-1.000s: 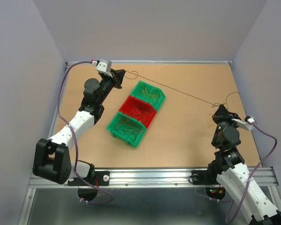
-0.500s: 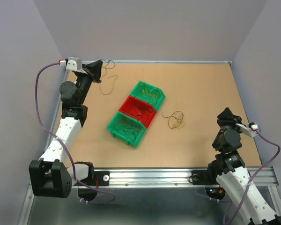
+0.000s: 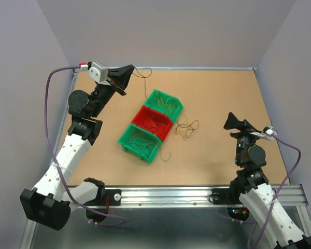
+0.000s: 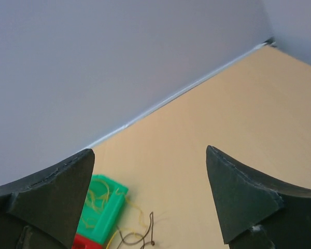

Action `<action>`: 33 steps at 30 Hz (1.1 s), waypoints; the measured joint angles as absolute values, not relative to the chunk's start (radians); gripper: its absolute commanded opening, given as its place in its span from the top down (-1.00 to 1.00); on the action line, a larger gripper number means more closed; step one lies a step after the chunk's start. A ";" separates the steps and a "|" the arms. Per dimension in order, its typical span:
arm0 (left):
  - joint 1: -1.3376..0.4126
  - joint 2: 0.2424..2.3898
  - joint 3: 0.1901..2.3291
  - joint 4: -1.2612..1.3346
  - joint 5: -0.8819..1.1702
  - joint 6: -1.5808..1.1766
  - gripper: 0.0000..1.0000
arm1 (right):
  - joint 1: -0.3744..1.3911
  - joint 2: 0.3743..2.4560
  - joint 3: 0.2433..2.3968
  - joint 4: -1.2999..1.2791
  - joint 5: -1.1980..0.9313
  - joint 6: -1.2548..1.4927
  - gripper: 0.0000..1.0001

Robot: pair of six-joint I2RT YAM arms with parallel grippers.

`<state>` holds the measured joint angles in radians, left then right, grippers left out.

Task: Untangle the cables

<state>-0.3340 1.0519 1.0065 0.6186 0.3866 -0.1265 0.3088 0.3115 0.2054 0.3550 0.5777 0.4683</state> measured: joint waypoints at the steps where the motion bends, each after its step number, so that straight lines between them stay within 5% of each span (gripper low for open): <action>1: -0.340 1.042 1.023 0.612 0.387 -0.122 1.00 | 0.309 0.328 0.203 0.376 0.511 0.444 -0.91; 15: -0.463 1.101 1.129 0.598 0.494 -0.102 1.00 | 0.309 0.664 0.204 0.594 -0.106 0.309 -0.97; 33: -0.470 1.132 0.897 0.596 0.336 0.017 1.00 | 0.309 0.637 0.204 0.665 -0.184 0.283 -0.99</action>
<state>-0.4698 1.1316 0.8974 0.5961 0.3355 0.0170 0.3088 0.6373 0.2043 0.6651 -0.1844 0.2832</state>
